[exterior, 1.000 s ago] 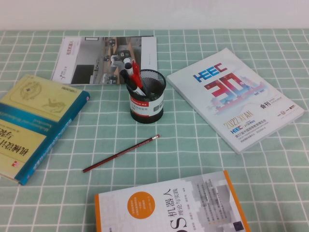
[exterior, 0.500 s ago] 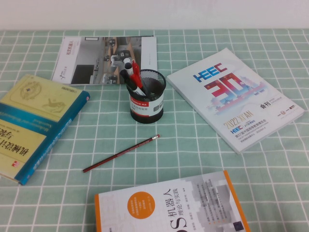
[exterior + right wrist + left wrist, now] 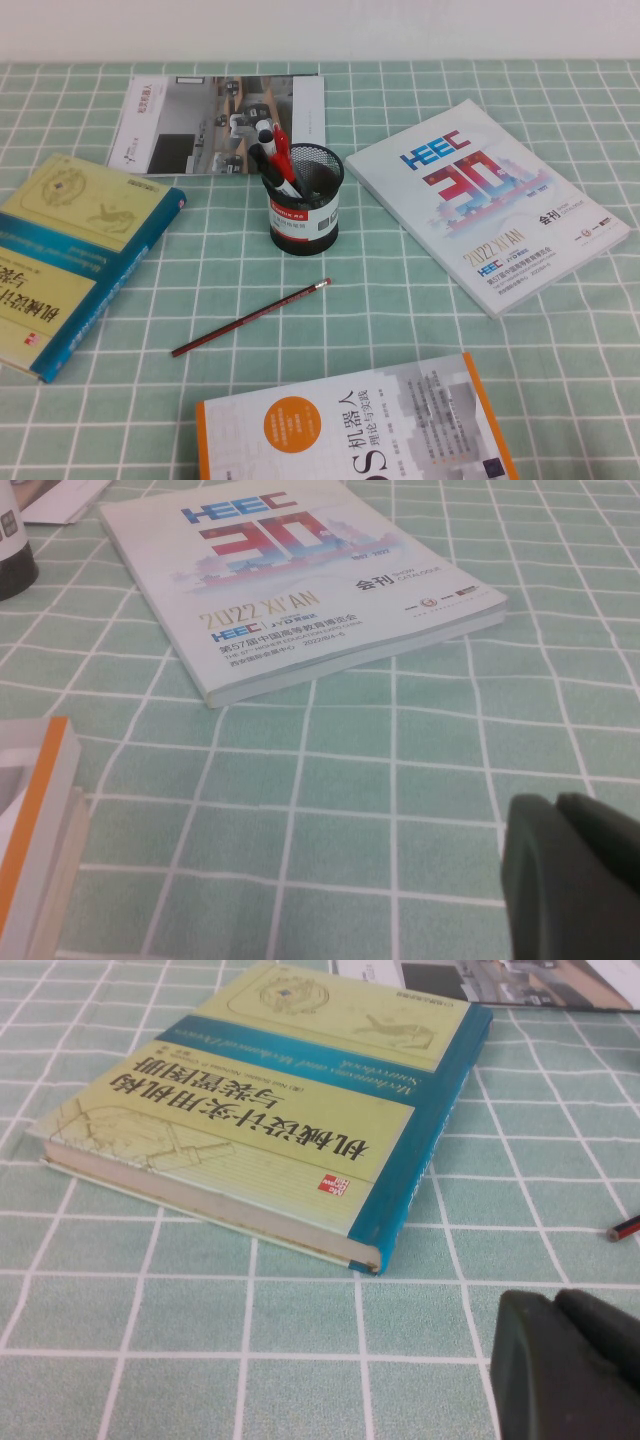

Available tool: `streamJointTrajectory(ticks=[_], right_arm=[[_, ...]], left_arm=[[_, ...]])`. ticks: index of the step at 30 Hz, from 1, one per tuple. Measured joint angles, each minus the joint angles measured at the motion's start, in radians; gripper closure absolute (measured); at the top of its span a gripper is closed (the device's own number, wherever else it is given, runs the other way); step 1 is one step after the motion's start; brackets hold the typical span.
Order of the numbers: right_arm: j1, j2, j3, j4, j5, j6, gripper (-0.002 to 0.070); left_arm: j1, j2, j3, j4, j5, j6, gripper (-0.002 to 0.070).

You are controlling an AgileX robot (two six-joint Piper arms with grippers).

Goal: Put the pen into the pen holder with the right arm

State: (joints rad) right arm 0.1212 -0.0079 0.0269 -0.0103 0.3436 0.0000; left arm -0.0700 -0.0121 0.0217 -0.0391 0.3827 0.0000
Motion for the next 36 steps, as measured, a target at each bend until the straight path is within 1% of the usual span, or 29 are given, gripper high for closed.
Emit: streamJointTrajectory(ticks=[9,11,13,18,21,23,26,29,32,36], right_arm=[[0.000,0.000,0.000,0.000,0.000,0.000,0.0696],[0.000,0.000,0.000,0.025,-0.015,0.000,0.0696],[0.000,0.000,0.001,0.117,-0.055,0.000,0.0696],[0.000,0.000,0.002,0.431,-0.182,0.000,0.0696],[0.000,0.000,0.002,0.549,-0.258,0.000,0.0696],[0.000,0.000,0.002,0.637,-0.267,0.000,0.0696],[0.000,0.003,-0.023,0.715,-0.171,0.000,0.0696],[0.000,0.059,-0.106,0.725,-0.065,-0.013,0.0696],[0.000,0.180,-0.236,0.725,0.042,-0.079,0.0696],[0.000,0.406,-0.410,0.725,0.172,-0.218,0.0696]], left_arm=[[0.000,0.000,0.000,0.000,0.000,0.000,0.0679],[0.000,0.000,0.000,0.000,0.000,0.000,0.0679],[0.000,0.000,0.000,0.000,0.000,0.000,0.0679],[0.000,0.000,0.000,0.000,0.000,0.000,0.0679],[0.000,0.000,0.000,0.000,0.000,0.000,0.0679],[0.000,0.000,0.000,0.000,0.000,0.000,0.0679],[0.000,0.000,0.000,0.000,0.000,0.000,0.0679],[0.000,0.000,0.000,0.000,0.000,0.000,0.0679],[0.000,0.000,0.000,0.000,0.000,0.000,0.0679],[0.000,0.000,0.000,0.000,0.000,0.000,0.0679]])
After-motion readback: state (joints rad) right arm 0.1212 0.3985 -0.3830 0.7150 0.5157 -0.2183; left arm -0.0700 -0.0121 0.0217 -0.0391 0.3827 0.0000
